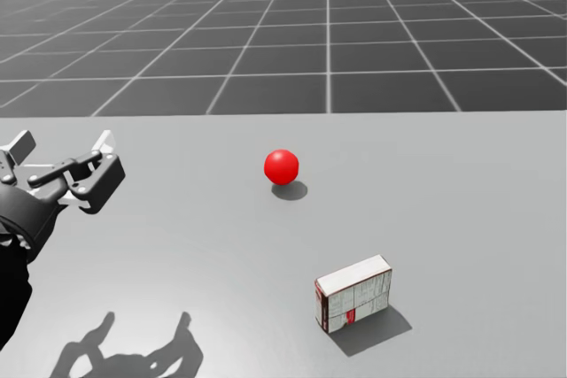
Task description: Watch the red light. When it turns green, pick up the object.
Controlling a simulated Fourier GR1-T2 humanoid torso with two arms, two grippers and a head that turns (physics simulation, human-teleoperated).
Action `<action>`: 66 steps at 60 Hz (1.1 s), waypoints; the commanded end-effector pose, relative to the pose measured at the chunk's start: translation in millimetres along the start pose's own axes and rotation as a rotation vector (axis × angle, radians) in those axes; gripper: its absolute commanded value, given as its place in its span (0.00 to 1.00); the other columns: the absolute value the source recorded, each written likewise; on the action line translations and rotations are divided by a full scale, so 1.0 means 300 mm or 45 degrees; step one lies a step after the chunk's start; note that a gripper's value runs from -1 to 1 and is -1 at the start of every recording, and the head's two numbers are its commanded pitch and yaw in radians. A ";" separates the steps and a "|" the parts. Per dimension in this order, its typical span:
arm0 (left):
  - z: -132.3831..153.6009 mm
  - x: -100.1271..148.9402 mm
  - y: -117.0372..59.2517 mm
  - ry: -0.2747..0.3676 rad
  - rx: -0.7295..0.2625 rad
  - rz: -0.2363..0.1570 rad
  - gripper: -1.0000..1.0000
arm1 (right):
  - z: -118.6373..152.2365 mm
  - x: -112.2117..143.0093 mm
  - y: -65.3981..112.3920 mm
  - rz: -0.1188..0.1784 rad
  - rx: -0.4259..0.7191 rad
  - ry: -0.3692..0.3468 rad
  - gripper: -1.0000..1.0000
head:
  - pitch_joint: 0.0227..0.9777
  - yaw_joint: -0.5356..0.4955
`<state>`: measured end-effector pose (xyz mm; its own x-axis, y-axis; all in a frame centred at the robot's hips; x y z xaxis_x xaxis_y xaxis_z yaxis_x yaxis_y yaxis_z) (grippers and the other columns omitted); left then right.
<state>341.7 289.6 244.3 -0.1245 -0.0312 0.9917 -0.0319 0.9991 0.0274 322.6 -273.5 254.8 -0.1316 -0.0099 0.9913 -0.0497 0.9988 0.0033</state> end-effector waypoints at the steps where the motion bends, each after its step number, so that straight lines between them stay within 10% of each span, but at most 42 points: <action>1: 0.000 -0.001 0.001 0.000 0.000 -0.001 0.00 | -0.001 -0.001 -0.001 0.005 -0.002 -0.002 0.00 | 0.57 0.62; 66: -0.001 -0.003 -0.002 0.005 -0.004 -0.013 0.00 | 0.000 -0.001 0.002 0.019 -0.009 -0.010 0.00 | 0.58 0.63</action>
<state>341.9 289.3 243.7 -0.1211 -0.0398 0.9918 -0.0307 0.9989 0.0363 322.5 -272.8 254.4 -0.1393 0.0039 0.9902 -0.0416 0.9991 -0.0098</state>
